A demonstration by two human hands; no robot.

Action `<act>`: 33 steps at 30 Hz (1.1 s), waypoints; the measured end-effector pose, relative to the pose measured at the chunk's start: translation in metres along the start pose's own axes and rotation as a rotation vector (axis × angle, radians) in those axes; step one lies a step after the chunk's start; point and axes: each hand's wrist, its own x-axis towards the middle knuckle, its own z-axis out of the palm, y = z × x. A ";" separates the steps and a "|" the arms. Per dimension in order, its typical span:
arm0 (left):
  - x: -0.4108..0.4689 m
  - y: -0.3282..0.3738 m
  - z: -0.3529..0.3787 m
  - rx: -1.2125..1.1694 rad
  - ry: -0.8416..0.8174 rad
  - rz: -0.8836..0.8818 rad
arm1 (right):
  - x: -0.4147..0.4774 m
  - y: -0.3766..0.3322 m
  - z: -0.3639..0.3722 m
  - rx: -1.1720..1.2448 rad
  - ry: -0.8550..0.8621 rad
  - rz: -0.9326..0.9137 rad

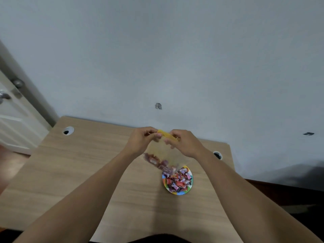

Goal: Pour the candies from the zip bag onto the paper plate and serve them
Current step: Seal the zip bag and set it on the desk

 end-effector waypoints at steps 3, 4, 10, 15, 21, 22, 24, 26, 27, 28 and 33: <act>0.003 0.000 -0.005 -0.149 0.035 -0.013 | 0.005 -0.008 -0.001 -0.005 0.012 -0.021; 0.002 0.001 -0.006 -0.158 0.042 -0.010 | 0.006 -0.010 0.000 -0.007 0.012 -0.026; 0.001 0.006 -0.002 -0.046 0.158 -0.015 | 0.016 -0.018 0.010 -0.001 0.086 -0.062; 0.003 0.008 0.002 0.122 0.243 0.027 | 0.021 -0.028 0.018 0.031 0.150 -0.050; 0.002 0.009 0.006 0.288 0.250 0.105 | 0.027 -0.035 0.018 0.054 0.150 -0.033; 0.001 0.007 0.006 0.268 0.245 0.101 | 0.027 -0.035 0.017 0.043 0.154 -0.032; 0.001 0.007 0.003 0.162 0.211 0.064 | 0.028 -0.034 0.015 0.029 0.155 -0.017; 0.000 0.009 -0.003 0.022 0.180 0.034 | 0.029 -0.032 0.013 0.022 0.148 0.005; -0.001 0.011 -0.005 -0.036 0.165 0.034 | 0.029 -0.032 0.013 0.022 0.144 0.011; -0.001 0.012 -0.008 -0.072 0.152 0.034 | 0.029 -0.031 0.012 0.028 0.140 0.012; 0.000 0.013 -0.017 -0.062 0.131 -0.001 | 0.027 -0.028 0.010 0.046 0.097 0.011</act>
